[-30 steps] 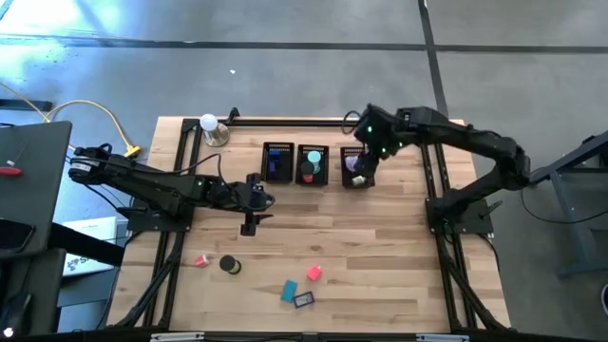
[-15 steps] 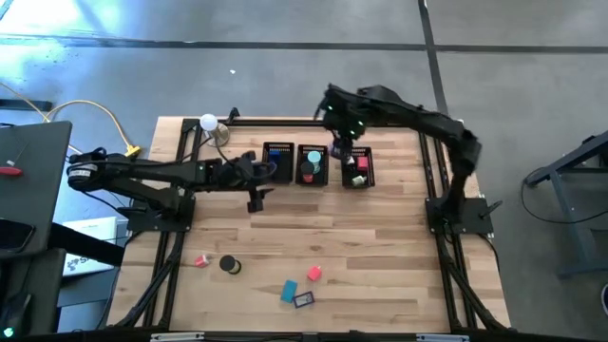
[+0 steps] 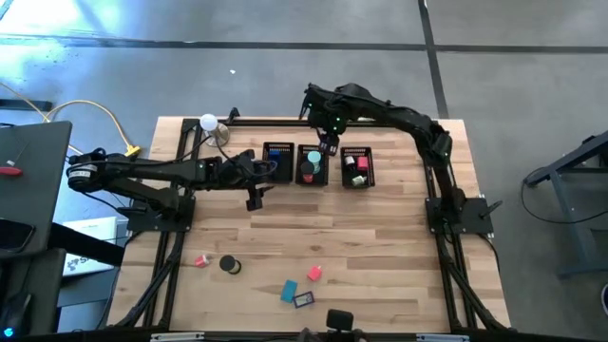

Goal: Pick & Place Office items
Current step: Put the light purple hourglass into the middle black bin

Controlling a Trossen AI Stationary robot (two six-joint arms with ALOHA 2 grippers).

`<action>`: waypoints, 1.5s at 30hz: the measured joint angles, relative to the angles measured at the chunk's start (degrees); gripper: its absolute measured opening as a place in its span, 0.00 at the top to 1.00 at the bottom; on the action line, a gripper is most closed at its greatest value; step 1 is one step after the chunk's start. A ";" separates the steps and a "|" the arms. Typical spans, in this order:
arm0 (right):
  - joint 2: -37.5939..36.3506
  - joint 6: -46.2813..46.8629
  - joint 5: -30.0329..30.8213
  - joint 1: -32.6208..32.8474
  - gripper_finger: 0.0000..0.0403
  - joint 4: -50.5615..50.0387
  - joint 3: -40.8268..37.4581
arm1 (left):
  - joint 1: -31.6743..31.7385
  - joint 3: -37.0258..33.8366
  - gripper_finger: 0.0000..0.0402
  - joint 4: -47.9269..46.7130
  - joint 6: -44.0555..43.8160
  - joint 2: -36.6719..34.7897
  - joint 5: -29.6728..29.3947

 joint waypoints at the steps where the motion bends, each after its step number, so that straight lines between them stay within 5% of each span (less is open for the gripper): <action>1: 0.09 -0.06 -0.55 0.00 0.56 0.31 0.00 | 0.00 0.00 0.47 0.00 0.00 0.00 0.01; 45: 3.76 0.32 -6.97 0.52 0.56 7.96 -5.14 | 0.00 0.00 0.47 -0.44 -0.63 0.00 -0.10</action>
